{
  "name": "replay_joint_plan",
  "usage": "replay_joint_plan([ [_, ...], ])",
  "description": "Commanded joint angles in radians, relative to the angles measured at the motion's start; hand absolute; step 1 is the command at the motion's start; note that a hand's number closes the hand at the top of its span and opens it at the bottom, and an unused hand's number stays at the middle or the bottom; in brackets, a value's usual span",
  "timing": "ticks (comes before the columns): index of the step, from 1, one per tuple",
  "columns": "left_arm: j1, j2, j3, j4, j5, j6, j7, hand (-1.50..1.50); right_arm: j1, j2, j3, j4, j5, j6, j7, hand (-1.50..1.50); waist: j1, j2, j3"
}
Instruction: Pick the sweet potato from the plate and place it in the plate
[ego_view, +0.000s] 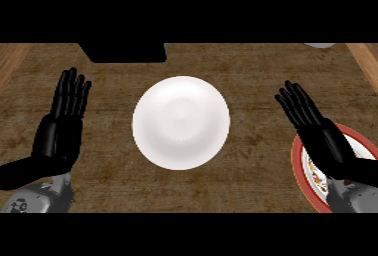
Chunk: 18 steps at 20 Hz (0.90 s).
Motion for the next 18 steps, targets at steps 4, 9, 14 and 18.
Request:
replay_joint_plan([
  [4, -0.039, 0.069, -0.013, 0.156, -0.088, -0.007, 0.125, 0.0, -0.034, 0.028, 0.118, 0.024, 0.283, -0.18, 0.084, -1.5, 0.008, 0.004, 0.002],
  [9, 0.009, 0.096, -0.035, 0.191, -0.098, -0.032, 0.154, 0.0, -0.106, -0.377, 0.179, 0.057, 0.717, -0.129, 0.071, 1.5, 0.002, -0.013, -0.023],
  [14, -0.071, 0.077, -0.05, 0.234, -0.133, -0.014, 0.239, 0.0, 0.198, -0.182, 0.244, 0.191, 0.812, -0.412, -0.084, -1.5, -0.016, 0.001, 0.004],
  [18, -0.123, 0.11, -0.003, 0.255, -0.106, -0.051, 0.289, 0.0, 0.264, -0.247, 0.242, 0.165, 0.973, -0.555, -0.109, -1.5, -0.019, -0.003, 0.003],
])
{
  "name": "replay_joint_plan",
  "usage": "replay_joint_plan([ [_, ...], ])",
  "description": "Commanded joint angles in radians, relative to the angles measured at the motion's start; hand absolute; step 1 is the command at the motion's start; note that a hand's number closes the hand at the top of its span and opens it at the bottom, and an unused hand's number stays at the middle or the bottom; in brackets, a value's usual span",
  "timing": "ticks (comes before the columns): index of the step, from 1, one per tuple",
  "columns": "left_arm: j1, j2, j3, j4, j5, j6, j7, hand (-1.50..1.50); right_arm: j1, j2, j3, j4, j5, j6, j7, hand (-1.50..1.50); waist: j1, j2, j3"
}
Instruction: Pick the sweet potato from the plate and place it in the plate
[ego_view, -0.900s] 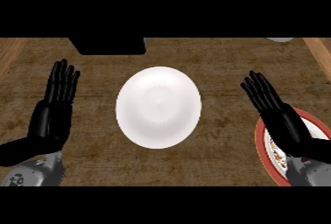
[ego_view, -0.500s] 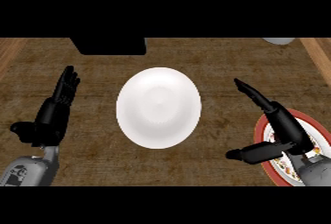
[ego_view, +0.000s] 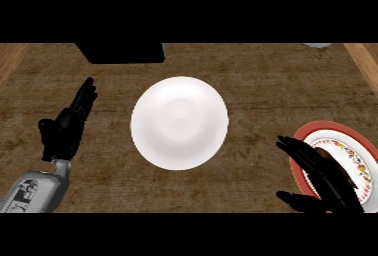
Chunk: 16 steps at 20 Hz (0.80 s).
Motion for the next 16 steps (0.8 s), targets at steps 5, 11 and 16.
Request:
replay_joint_plan([
  [5, -0.003, -0.001, 0.032, 0.022, -0.003, -0.03, 0.01, 0.0, 0.175, -0.11, -0.04, -0.218, 0.246, -0.204, 0.047, -1.5, 0.0, -0.002, 0.002],
  [11, -0.004, -0.02, 0.026, 0.04, -0.018, -0.02, 0.014, 0.0, 0.229, -0.283, -0.1, -0.467, 0.419, 0.02, 0.443, -1.5, -0.015, -0.005, -0.003],
  [16, -0.023, -0.016, 0.023, 0.012, -0.023, -0.028, 0.045, 0.0, 0.28, -0.348, -0.092, -0.595, 0.479, 0.26, 0.699, -1.5, -0.005, -0.004, -0.001],
])
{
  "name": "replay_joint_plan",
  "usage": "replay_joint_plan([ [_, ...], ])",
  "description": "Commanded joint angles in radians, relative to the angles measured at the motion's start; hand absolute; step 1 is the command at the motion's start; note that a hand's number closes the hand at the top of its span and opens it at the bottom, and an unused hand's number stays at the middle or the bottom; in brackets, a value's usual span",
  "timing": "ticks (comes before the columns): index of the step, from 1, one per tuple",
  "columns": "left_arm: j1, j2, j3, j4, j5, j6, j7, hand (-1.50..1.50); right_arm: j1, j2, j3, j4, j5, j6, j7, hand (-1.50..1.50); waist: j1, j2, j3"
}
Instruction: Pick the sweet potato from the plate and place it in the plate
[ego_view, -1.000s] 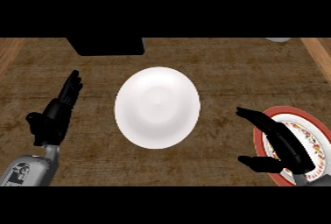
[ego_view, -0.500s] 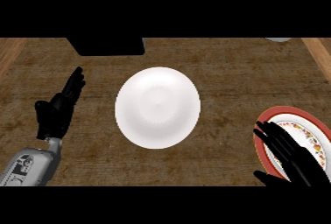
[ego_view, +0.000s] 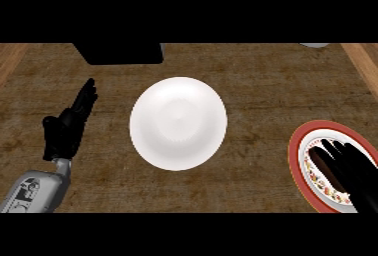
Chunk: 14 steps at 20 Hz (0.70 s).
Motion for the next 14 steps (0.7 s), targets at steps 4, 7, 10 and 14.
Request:
replay_joint_plan([
  [4, -0.057, -0.033, -0.002, 0.053, -0.011, -0.022, 0.002, 0.0, -0.033, -0.044, 0.001, -0.181, 0.046, 0.35, 0.322, -1.5, 0.02, 0.008, 0.003],
  [7, -0.035, -0.005, 0.024, 0.023, -0.01, -0.059, 0.001, 0.0, -0.086, 0.004, -0.025, -0.201, 0.0, 0.462, 0.373, -1.5, 0.031, 0.008, 0.005],
  [10, -0.022, -0.055, 0.02, 0.023, -0.041, -0.031, -0.002, 0.0, -0.15, 0.067, -0.045, -0.162, -0.003, 0.539, 0.367, -1.5, 0.032, 0.007, 0.005],
  [14, -0.033, -0.073, 0.038, 0.034, -0.062, -0.038, -0.004, 0.0, -0.218, 0.173, -0.011, -0.054, 0.053, 0.587, 0.35, -1.5, 0.035, 0.008, 0.006],
])
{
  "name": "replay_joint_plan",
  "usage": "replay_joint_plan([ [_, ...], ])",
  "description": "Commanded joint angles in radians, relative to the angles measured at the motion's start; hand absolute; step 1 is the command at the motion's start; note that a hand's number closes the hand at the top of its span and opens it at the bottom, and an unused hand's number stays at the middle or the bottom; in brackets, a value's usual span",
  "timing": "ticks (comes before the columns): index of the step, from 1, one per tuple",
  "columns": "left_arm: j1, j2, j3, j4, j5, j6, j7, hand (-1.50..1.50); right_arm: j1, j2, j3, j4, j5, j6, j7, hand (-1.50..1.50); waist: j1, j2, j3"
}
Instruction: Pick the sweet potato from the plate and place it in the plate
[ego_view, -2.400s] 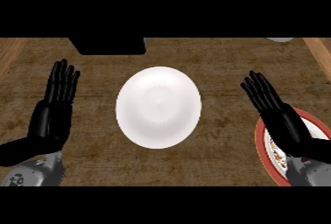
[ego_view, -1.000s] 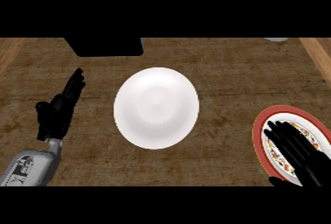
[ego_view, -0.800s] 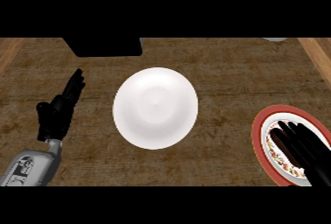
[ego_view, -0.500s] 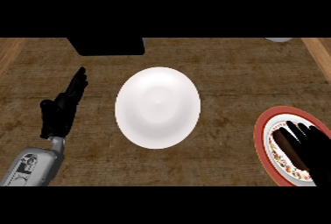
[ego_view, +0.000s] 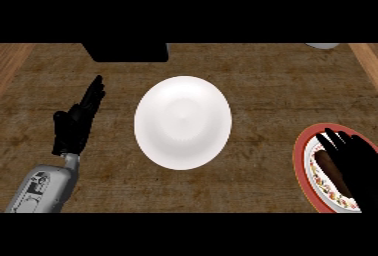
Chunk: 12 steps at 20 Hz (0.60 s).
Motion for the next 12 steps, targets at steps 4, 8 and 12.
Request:
replay_joint_plan([
  [4, 0.001, 0.022, 0.034, -0.046, 0.0, -0.052, 0.023, 0.0, -0.086, 0.107, 0.037, 0.24, 0.118, 0.051, -0.022, -1.5, 0.011, 0.001, 0.001],
  [8, -0.008, 0.014, 0.075, -0.01, -0.022, -0.064, 0.019, 0.0, -0.033, 0.128, -0.006, 0.231, 0.154, 0.071, -0.057, -1.5, 0.0, 0.0, 0.001],
  [12, 0.029, -0.031, 0.057, -0.025, -0.048, -0.058, -0.008, 0.0, -0.1, 0.203, -0.007, 0.398, 0.198, 0.061, -0.118, -1.5, 0.005, 0.001, 0.001],
])
